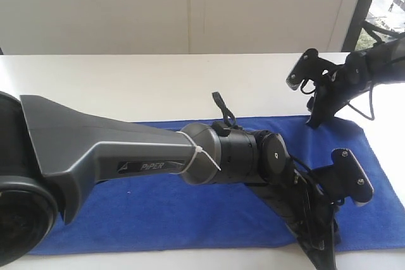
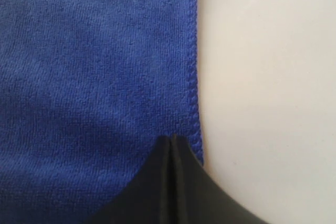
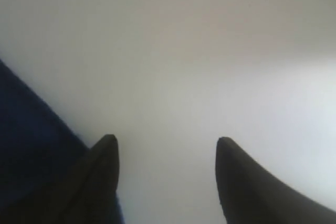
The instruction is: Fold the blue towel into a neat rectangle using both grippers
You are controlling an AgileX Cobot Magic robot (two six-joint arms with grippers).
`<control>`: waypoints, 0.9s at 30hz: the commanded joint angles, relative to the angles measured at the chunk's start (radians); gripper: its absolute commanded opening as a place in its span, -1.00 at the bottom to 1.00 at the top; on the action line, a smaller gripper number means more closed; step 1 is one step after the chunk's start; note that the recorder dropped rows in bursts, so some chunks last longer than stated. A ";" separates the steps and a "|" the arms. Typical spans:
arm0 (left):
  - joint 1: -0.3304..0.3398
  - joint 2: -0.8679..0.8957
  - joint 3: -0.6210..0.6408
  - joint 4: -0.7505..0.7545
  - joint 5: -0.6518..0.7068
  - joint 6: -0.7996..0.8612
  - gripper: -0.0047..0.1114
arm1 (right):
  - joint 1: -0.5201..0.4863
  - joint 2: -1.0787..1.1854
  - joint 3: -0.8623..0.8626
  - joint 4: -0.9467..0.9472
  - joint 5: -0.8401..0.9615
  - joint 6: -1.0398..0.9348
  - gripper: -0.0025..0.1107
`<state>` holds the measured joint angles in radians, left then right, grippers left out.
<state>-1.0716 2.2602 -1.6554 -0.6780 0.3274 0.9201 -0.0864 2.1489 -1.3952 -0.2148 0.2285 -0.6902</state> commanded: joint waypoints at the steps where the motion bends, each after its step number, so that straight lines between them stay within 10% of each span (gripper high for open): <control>1: -0.009 0.033 0.015 0.005 0.065 -0.002 -0.92 | -0.046 -0.012 -0.033 -0.007 0.015 0.090 -0.03; 9: -0.009 0.033 0.015 0.005 0.065 -0.002 -0.92 | -0.055 -0.134 -0.051 -0.007 0.105 0.220 -0.20; 13: -0.009 0.033 0.015 0.006 0.061 -0.002 -0.92 | -0.055 -0.186 -0.051 0.000 0.303 0.239 -0.95; 27: -0.009 0.033 0.015 0.006 0.063 -0.002 -0.92 | -0.055 -0.066 -0.071 0.215 0.527 0.012 -0.96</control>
<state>-1.0716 2.2602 -1.6554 -0.6822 0.3274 0.9201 -0.1381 2.0594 -1.4557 -0.0057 0.7682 -0.6642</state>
